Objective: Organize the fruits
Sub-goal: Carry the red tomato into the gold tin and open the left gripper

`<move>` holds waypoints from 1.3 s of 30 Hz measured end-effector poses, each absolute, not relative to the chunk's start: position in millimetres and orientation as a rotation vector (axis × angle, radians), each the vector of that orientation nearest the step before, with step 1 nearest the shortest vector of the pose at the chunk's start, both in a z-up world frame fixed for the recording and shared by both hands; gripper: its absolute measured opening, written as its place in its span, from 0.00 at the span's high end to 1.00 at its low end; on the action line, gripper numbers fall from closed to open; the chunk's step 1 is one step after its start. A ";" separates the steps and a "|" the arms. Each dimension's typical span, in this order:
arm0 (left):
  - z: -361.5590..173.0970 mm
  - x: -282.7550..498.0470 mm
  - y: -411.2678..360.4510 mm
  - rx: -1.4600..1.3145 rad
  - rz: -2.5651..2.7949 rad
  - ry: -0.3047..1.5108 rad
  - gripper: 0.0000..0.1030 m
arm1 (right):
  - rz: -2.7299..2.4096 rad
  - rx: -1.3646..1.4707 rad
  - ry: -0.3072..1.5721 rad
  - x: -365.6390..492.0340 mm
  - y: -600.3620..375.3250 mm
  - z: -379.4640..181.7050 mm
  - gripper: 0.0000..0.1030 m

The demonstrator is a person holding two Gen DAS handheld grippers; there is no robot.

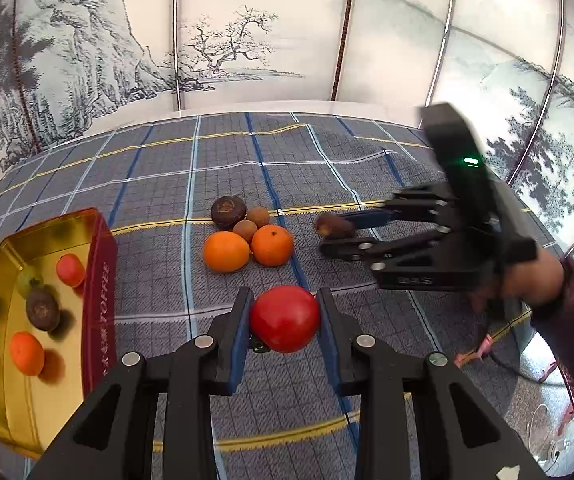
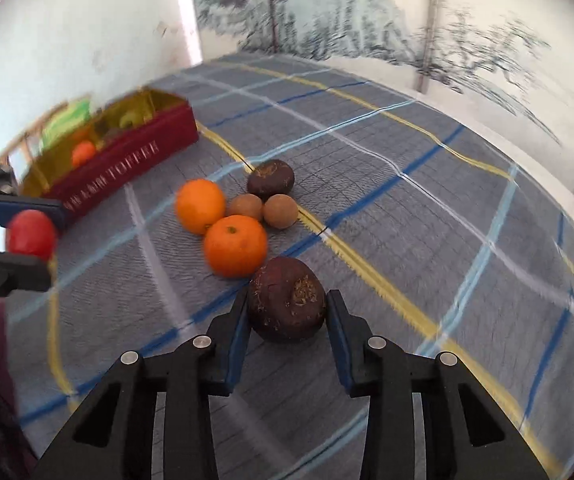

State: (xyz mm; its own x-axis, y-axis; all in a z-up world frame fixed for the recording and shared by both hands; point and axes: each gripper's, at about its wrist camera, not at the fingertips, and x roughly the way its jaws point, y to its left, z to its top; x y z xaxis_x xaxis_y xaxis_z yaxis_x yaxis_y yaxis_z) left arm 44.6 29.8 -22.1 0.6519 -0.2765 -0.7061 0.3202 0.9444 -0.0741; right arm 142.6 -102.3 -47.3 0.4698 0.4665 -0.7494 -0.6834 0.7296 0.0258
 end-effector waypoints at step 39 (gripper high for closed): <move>-38.8 44.5 183.8 0.012 0.008 0.813 0.73 | 0.375 0.005 0.844 121.4 -148.6 -60.8 0.63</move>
